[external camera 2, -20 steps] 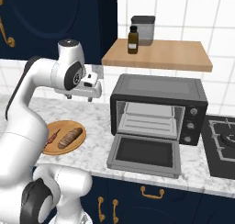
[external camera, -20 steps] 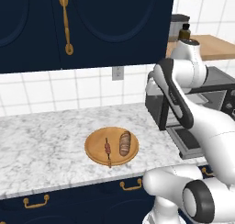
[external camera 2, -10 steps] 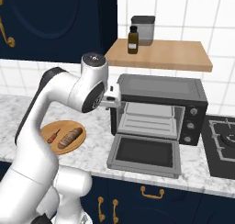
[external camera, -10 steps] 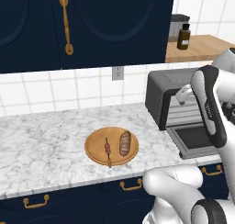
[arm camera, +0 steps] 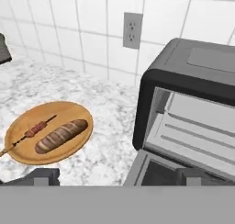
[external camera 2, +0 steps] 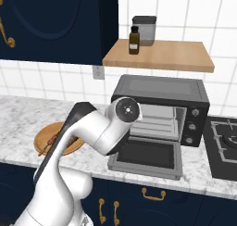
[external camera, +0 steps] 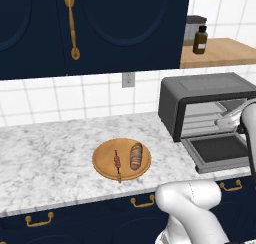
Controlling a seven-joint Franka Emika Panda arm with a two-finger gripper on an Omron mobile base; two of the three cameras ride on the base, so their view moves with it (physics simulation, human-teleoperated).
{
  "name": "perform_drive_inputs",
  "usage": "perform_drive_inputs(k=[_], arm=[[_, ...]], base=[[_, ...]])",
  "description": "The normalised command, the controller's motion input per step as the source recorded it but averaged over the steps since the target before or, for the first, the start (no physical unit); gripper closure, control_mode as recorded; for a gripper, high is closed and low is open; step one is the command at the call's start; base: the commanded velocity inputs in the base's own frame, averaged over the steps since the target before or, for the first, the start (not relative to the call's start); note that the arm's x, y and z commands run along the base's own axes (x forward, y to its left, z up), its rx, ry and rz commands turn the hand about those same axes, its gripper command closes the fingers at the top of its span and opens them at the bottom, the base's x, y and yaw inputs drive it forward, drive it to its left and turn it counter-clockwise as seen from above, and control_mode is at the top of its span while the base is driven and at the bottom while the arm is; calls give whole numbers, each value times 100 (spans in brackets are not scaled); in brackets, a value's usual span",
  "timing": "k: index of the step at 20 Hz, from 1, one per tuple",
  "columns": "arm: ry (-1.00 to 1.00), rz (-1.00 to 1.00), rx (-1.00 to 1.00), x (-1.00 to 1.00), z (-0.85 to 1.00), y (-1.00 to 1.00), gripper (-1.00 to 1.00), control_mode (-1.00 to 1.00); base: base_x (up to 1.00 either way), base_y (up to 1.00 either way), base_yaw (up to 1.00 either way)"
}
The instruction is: Pick up the kebab skewer and baguette bread, and place them inside the toaster oven. Close the toaster oven door and start by setting the timer.
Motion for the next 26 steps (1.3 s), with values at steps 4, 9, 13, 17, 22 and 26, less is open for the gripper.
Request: perform_drive_inputs(k=[4, 9, 13, 17, 22, 26], arm=[[-35, 6, 0, 12, -32, -13, -100, -100], [-26, 4, 10, 17, -18, -34, -100, -100], [-8, 0, 16, 31, -21, -16, -100, -100], [-4, 0, 18, 40, -14, -9, -100, -100], [-12, 2, 12, 42, -20, -15, -100, -100], [-7, 5, 0, 47, -5, -40, -100, -100]], base=[[0, 0, 0], [0, 0, 0], [0, 0, 0], [0, 0, 0], [0, 0, 0], [0, 0, 0]])
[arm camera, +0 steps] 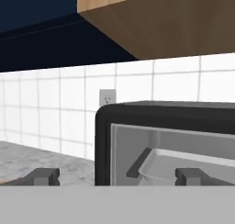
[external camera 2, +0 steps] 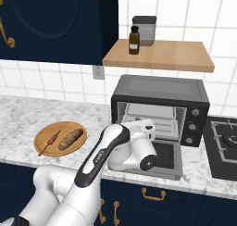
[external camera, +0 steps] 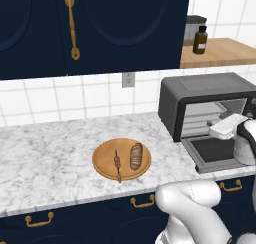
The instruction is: Pick up the kebab skewer and baguette bread, and place them inside the toaster oven. Close the toaster oven door and start by setting the timer.
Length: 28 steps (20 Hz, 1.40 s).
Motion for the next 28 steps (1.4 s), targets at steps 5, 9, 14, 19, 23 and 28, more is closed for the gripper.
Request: perform_drive_inputs(k=[5, 9, 14, 19, 23, 28], arm=[[0, 6, 0, 45, 0, -26, -100, -100], [0, 4, 0, 51, -16, -2, -100, -100], [0, 1, 0, 53, -24, 0, -100, -100], [-1, 1, 0, 52, -22, -11, -100, -100], [0, 1, 0, 35, -23, -27, -100, -100], [0, 0, 0, 30, -10, -29, -100, -100]], base=[[0, 0, 0], [0, 0, 0], [0, 0, 0], [0, 0, 0], [0, 0, 0], [0, 0, 0]])
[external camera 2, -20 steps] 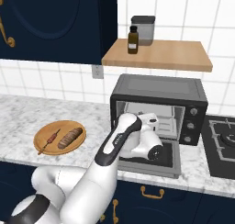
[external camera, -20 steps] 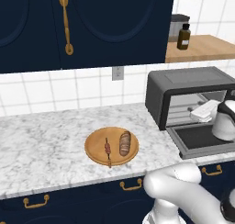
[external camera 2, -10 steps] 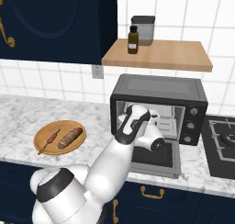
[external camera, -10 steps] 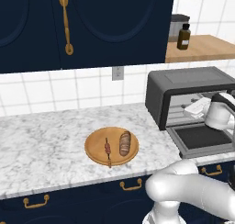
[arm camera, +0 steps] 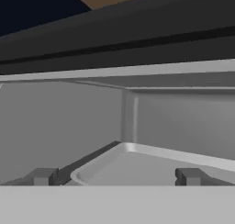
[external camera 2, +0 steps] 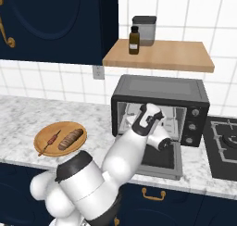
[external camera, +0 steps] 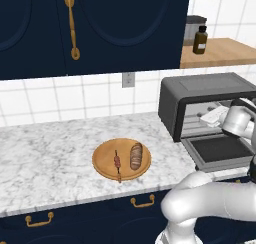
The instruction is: Pick up the kebab skewer and baguette bread, and place them inside the toaster oven. Close the toaster oven door and start by setting the timer.
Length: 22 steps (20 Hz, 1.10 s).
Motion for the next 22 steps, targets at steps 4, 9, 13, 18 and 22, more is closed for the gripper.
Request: perform_drive_inputs(k=[4, 9, 13, 18, 22], arm=[[0, 0, 0, 28, -6, -20, -100, -100], [0, 0, 2, 30, -15, -5, -100, -100], [0, 0, 4, 35, -14, 0, -100, -100], [0, 0, 1, 5, -33, 0, -100, -100], [0, 0, 0, 12, -24, 0, -100, -100]], base=[[0, 0, 0], [0, 0, 0], [0, 0, 0], [0, 0, 0], [0, 0, 0]])
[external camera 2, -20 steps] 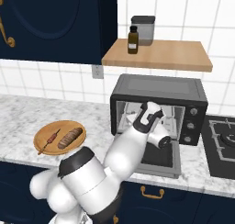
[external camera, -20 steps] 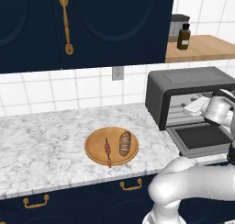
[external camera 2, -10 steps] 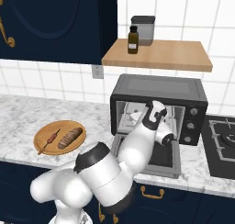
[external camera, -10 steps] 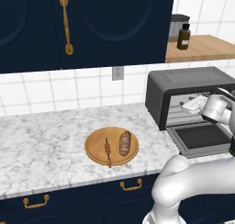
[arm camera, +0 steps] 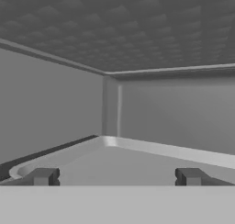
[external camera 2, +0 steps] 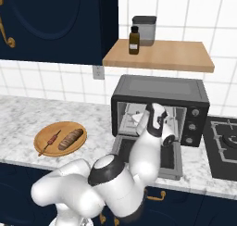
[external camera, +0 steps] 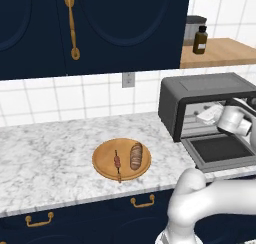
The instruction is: Pick up the kebab skewer and baguette bread, and place them inside the toaster oven. Close the toaster oven door and start by setting the timer.
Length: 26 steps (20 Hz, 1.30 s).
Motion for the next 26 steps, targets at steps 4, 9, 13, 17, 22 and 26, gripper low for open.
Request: perform_drive_inputs(k=[4, 9, 13, 17, 22, 26], arm=[[10, 0, 0, 1, -31, 0, -100, -100], [24, 0, 0, -32, -51, 0, -100, -100], [24, 0, 0, -67, -57, 0, -100, -100], [25, 0, 0, -97, -47, 0, -100, -100], [31, 0, 0, -100, -20, 0, -100, -100], [25, 0, 0, -96, 6, 0, -100, -100]], base=[[0, 0, 0], [0, 0, 0], [0, 0, 0], [0, 0, 0], [0, 0, 0], [0, 0, 0]])
